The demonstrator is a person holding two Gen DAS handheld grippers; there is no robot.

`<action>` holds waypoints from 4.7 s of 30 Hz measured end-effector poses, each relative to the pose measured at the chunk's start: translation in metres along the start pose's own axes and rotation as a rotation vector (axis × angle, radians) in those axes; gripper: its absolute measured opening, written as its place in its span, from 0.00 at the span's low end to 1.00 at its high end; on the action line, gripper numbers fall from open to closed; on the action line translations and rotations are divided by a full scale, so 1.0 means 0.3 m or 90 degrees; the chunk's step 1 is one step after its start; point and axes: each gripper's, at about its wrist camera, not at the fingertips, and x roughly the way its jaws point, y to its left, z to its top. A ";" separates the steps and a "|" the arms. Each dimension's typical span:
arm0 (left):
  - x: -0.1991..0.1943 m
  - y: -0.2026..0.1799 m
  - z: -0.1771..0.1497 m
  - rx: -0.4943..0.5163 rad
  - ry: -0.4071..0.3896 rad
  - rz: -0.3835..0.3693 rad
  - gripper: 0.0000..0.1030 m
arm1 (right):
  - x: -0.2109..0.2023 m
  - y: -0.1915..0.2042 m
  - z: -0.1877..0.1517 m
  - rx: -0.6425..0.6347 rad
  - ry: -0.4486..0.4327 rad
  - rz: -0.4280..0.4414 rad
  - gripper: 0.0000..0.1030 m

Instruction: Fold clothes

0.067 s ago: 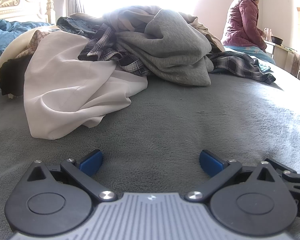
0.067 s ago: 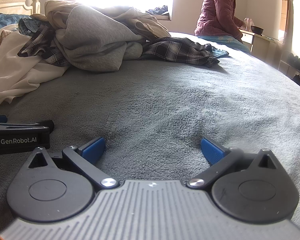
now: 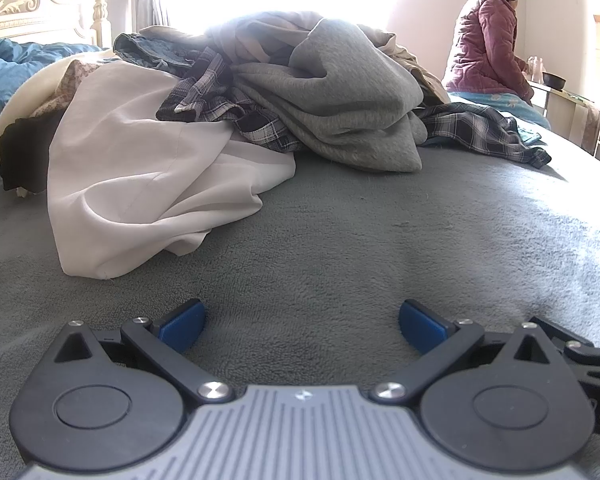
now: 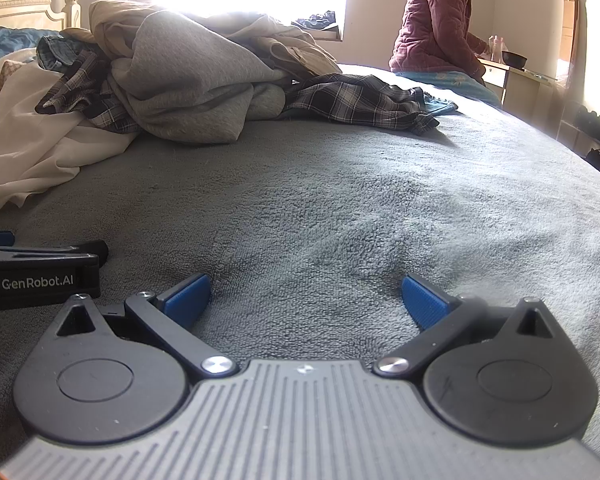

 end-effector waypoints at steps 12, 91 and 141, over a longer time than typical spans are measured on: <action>-0.009 0.006 -0.006 -0.005 -0.004 -0.006 1.00 | -0.006 -0.007 0.012 0.002 0.001 0.001 0.99; -0.032 0.024 0.021 -0.011 0.023 -0.011 1.00 | 0.013 -0.034 -0.004 0.036 -0.018 0.034 0.99; 0.266 0.431 0.805 -0.097 -0.102 -0.180 0.96 | 0.326 0.255 0.764 -0.101 -0.177 0.248 0.78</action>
